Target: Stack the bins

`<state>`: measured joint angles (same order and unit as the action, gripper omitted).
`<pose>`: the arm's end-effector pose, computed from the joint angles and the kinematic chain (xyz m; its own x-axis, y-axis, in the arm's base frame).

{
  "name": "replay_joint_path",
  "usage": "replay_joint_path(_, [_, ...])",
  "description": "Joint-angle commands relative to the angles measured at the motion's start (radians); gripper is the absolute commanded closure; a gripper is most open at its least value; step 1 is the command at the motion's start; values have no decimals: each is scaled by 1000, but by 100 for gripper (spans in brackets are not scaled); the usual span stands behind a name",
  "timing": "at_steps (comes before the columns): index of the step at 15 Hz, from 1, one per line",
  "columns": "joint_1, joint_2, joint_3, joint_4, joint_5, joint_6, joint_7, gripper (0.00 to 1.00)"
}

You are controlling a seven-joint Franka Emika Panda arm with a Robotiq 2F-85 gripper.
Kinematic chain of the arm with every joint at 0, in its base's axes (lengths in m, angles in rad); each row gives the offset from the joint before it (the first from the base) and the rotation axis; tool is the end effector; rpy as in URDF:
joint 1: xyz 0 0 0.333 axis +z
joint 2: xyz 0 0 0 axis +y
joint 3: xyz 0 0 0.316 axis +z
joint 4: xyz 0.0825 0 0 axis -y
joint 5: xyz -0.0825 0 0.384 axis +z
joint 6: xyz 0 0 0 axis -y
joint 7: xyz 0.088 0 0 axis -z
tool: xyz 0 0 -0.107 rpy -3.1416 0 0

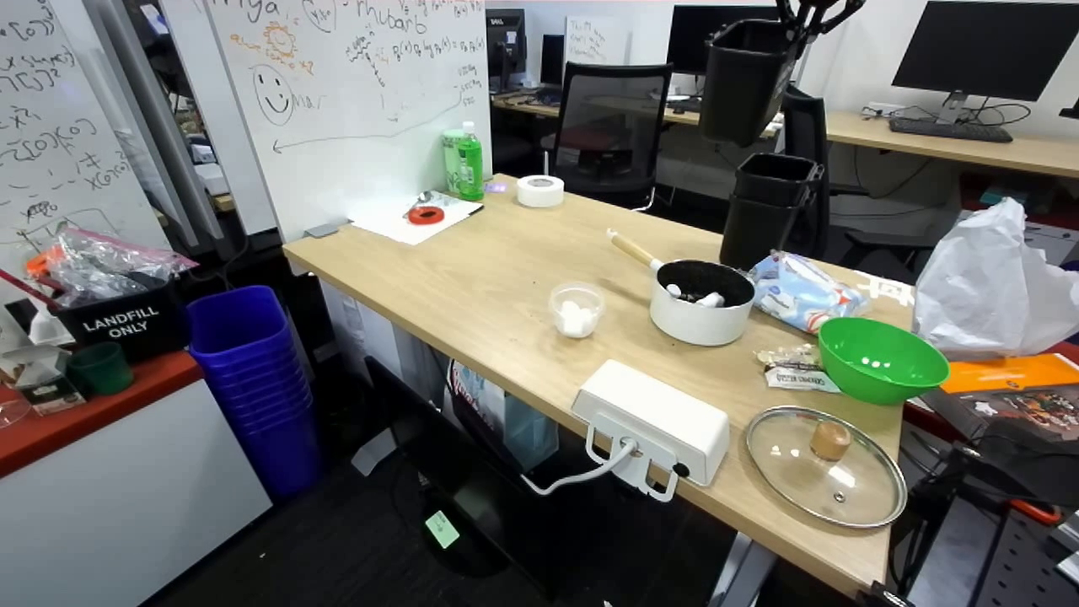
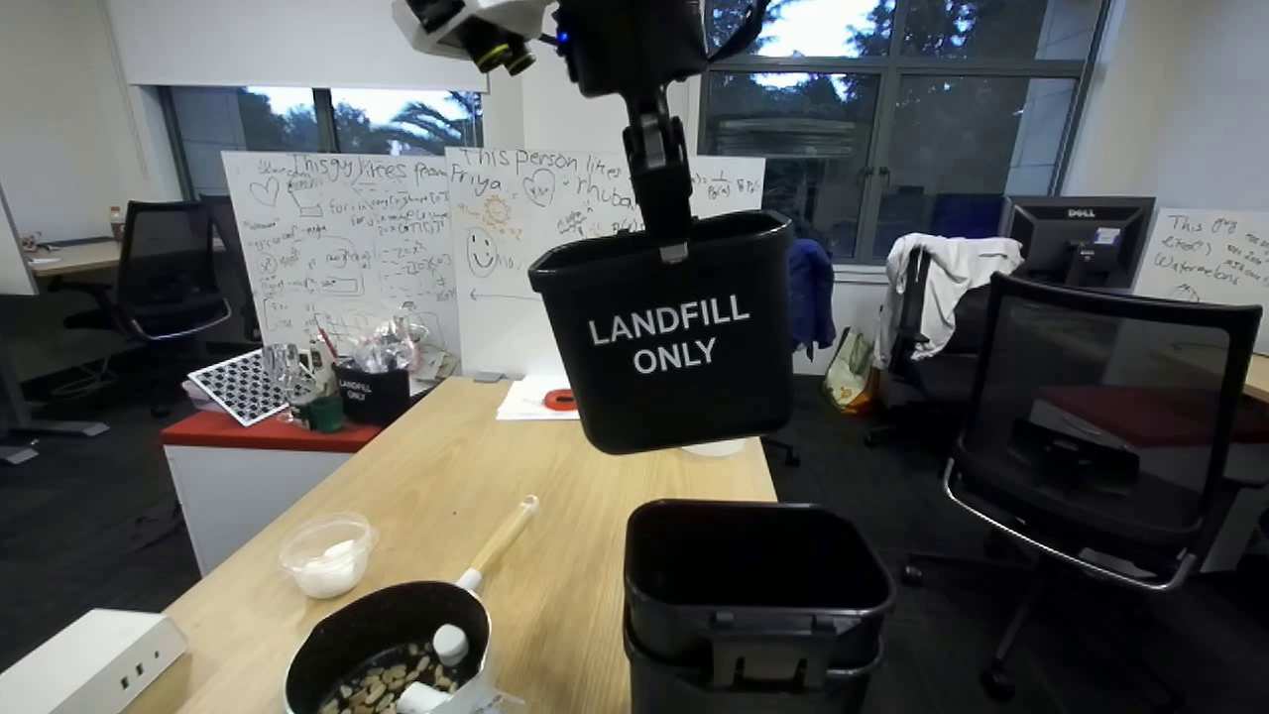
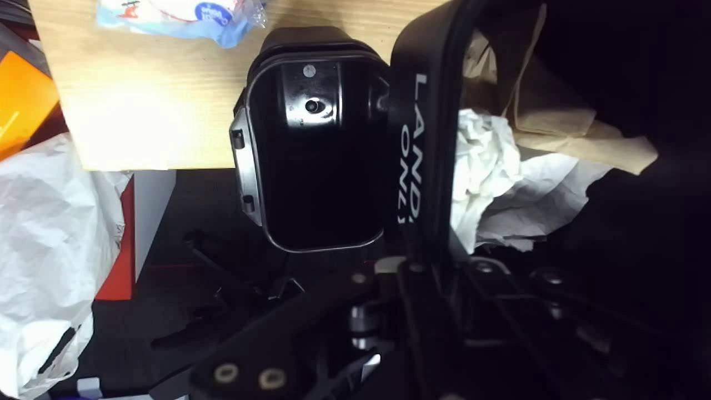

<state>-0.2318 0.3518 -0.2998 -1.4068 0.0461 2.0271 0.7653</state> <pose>0.6118 -0.3183 0.5395 0.2608 -0.9349 0.2406 -0.9410 -0.3018 -0.1528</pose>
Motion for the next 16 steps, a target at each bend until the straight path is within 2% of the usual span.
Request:
replay_joint_path(1, [-5, 0, 0, 7, 7, -2, 1, 91])
replay_joint_path(5, [-6, 1, 3, 10, 11, -4, 7, 91])
replay_joint_path(6, [-6, 1, 3, 10, 11, -5, 7, 98])
replay_joint_path(16, [-48, 26, -26, 99, -120, -248, -130, 98])
